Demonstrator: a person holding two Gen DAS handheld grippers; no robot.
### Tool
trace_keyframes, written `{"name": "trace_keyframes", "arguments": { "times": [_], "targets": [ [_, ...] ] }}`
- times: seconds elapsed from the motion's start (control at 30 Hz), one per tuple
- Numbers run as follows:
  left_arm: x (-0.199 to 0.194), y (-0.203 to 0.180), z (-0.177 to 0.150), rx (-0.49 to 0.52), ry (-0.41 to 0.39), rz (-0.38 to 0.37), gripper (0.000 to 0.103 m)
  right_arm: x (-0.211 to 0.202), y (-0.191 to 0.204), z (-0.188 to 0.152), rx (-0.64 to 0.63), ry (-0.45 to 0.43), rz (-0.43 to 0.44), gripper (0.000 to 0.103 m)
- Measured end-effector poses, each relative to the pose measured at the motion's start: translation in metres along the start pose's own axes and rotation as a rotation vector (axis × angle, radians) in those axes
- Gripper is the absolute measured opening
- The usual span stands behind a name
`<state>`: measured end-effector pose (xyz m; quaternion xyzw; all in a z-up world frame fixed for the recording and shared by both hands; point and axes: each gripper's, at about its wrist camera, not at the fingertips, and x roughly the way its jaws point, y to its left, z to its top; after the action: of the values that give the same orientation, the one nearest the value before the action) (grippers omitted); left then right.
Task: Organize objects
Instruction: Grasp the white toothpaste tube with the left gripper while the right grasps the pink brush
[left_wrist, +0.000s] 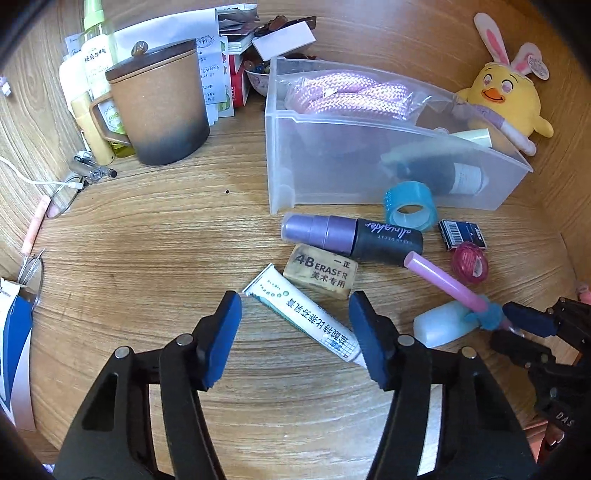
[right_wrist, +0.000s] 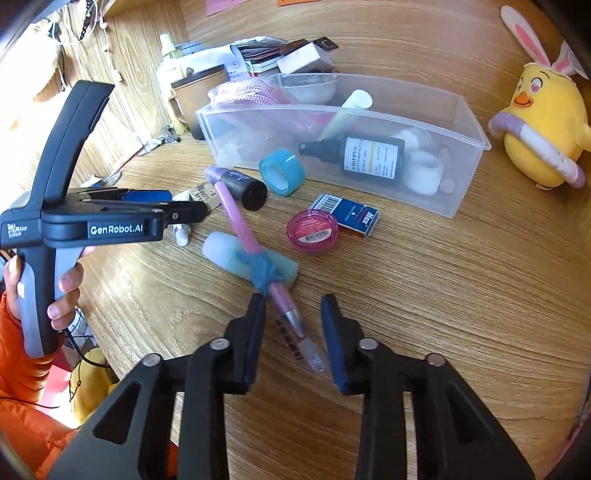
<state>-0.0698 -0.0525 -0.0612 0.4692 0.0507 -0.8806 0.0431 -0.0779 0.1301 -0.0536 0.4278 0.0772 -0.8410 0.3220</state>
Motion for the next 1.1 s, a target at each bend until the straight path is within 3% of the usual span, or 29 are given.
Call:
{"name": "trace_keyframes", "arguments": {
  "times": [0.17,0.37,0.53,0.8,1.1],
  "targets": [
    [-0.01,0.008,-0.016,0.005,-0.011,0.024,0.059,-0.002,0.002,-0.001,-0.016,-0.001,0.006,0.016],
    [-0.006,0.008,-0.012,0.007,-0.029,0.036,0.048,-0.007,0.004,0.002,-0.019,-0.023,-0.013,0.014],
    [-0.007,0.014,-0.013,-0.006,-0.05,0.034,0.016,-0.02,0.004,0.005,-0.012,-0.063,-0.016,0.014],
    [-0.019,0.021,-0.019,-0.032,-0.07,0.022,0.016,-0.037,0.0,0.013,-0.004,-0.124,-0.033,0.014],
    [-0.064,0.013,-0.002,-0.019,-0.197,-0.008,0.016,-0.064,0.005,0.024,-0.017,-0.21,-0.043,0.014]
  ]
}}
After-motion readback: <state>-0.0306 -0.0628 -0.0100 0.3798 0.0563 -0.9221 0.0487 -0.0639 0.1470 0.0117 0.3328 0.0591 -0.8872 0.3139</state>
